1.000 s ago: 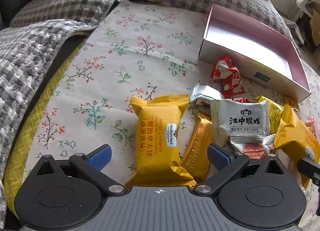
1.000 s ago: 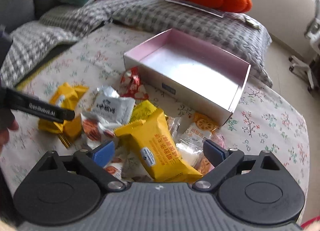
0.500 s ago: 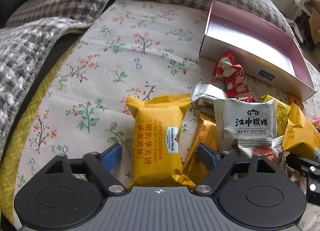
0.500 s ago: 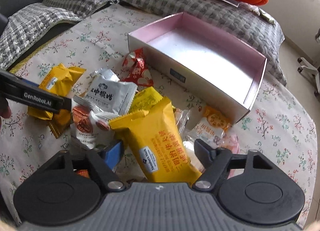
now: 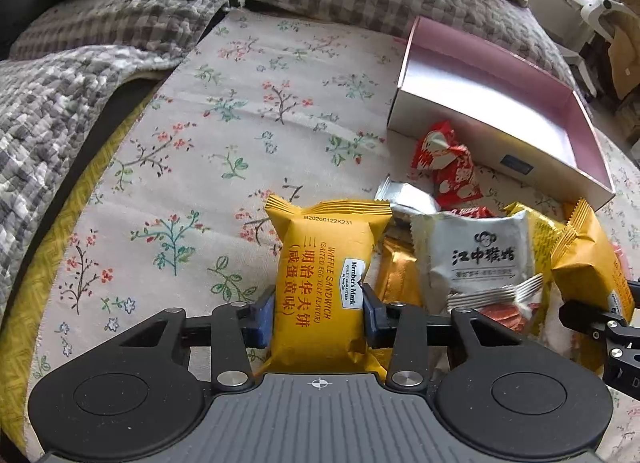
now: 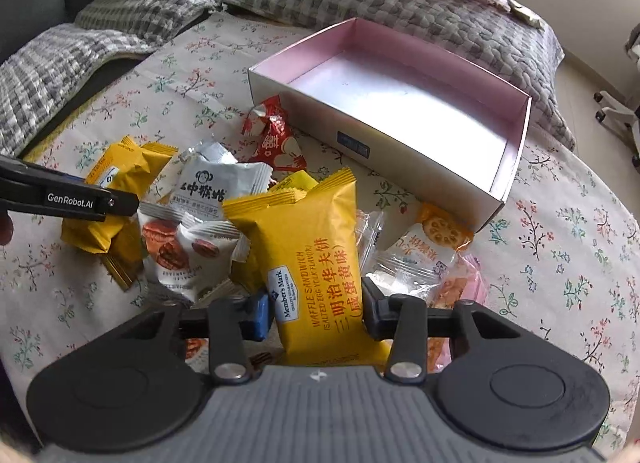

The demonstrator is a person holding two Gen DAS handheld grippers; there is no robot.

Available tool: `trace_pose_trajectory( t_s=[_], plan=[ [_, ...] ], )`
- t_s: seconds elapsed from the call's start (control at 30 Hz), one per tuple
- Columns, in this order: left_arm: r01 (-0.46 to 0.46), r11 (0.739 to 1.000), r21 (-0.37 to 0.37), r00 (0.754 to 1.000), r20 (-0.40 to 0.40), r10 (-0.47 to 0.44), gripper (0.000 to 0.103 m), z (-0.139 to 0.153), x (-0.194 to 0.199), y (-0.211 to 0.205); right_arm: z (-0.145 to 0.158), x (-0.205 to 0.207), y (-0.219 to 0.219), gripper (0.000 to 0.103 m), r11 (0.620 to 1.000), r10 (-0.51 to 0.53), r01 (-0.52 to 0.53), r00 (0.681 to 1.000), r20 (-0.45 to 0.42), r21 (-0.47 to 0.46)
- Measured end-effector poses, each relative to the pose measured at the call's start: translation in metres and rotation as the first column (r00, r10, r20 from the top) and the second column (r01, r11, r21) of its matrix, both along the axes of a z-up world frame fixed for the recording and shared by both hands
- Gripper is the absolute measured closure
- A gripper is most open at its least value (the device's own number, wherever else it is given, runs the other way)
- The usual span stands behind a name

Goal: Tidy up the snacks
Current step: 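Close the left and right grippers on two yellow waffle sandwich packs, then carry both yellow packs into the pink box and open both grippers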

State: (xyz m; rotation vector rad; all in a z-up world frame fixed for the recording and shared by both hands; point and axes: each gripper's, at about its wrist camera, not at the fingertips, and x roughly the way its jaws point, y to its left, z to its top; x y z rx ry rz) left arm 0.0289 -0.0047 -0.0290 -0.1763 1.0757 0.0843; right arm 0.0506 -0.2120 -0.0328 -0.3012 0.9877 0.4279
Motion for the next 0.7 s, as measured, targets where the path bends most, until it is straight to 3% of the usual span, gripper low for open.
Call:
trace_pose_trajectory(
  t_s=[0.47, 0.6, 0.7],
  plan=[
    [0.053, 0.999, 0.011, 0.991, 0.121, -0.054, 0.065, 0.042, 0.025, -0.016, 0.021, 0.010, -0.018, 0.065, 0.984, -0.143, 0.139, 0.989, 0.030, 0.114],
    [0.094, 0.995, 0.030, 0.981, 0.166, -0.097, 0.065, 0.055, 0.053, -0.031, 0.026, 0.026, -0.027, 0.065, 0.968, -0.210, 0.202, 0.977, 0.034, 0.147],
    [0.110, 0.992, 0.059, 0.969, 0.217, -0.120, 0.065, 0.062, 0.074, -0.039, 0.028, 0.047, -0.038, 0.065, 0.937, -0.310, 0.303, 0.951, 0.014, 0.173]
  ],
)
